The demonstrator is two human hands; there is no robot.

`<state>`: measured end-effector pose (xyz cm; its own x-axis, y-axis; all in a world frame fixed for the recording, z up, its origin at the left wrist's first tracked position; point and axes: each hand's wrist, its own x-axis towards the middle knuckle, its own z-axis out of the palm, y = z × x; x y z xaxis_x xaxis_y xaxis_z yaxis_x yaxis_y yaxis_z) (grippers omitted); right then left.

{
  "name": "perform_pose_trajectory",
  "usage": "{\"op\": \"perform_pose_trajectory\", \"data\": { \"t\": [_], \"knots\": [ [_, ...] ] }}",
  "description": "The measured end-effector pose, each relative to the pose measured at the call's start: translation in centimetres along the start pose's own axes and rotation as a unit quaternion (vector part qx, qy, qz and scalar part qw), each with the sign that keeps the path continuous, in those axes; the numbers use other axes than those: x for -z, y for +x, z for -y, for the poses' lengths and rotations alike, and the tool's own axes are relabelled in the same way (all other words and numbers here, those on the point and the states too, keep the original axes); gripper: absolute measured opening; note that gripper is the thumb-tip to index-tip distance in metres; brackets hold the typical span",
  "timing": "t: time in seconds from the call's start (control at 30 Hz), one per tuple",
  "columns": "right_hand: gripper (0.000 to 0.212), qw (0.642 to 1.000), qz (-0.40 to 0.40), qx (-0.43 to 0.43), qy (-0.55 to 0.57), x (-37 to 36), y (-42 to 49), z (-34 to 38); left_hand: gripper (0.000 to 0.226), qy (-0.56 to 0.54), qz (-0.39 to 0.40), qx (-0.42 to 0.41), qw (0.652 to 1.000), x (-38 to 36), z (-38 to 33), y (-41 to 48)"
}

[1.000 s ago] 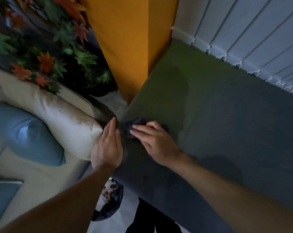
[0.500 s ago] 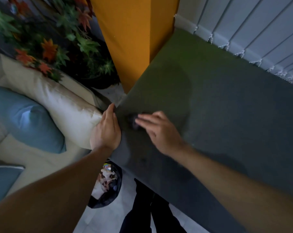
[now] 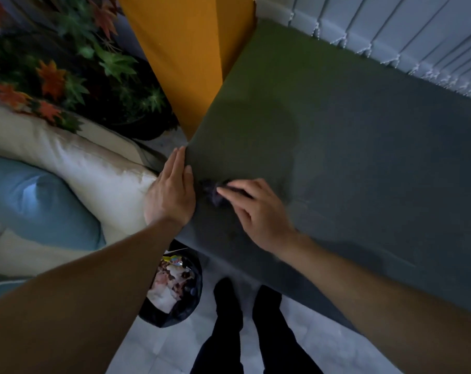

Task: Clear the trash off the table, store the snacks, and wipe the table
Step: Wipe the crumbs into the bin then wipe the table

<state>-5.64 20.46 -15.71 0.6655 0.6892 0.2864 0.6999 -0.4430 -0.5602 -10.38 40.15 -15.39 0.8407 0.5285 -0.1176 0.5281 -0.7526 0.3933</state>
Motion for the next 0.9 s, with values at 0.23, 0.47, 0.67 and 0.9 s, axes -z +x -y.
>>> {"op": "perform_pose_trajectory", "data": {
  "t": [0.23, 0.47, 0.67, 0.9],
  "knots": [
    [0.03, 0.989, 0.081, 0.125, 0.014, 0.6, -6.3, 2.0, 0.054, 0.04, 0.008, -0.062, 0.997, -0.5, 0.2, 0.1],
    [0.034, 0.997, -0.048, -0.057, -0.03, 1.3, -5.7, 0.7, 0.057, 0.114, 0.027, -0.152, 0.981, -1.1, 0.8, 0.0],
    [0.032, 0.998, 0.019, 0.044, -0.039, 3.1, -9.0, 0.3, 0.063, 0.152, 0.048, -0.232, 0.96, -1.0, -0.1, 0.2],
    [0.035, 0.973, -0.124, -0.178, -0.085, 4.7, -6.7, -3.7, 0.058, 0.151, 0.073, -0.253, 0.953, -1.5, -2.9, 1.8]
  ]
}}
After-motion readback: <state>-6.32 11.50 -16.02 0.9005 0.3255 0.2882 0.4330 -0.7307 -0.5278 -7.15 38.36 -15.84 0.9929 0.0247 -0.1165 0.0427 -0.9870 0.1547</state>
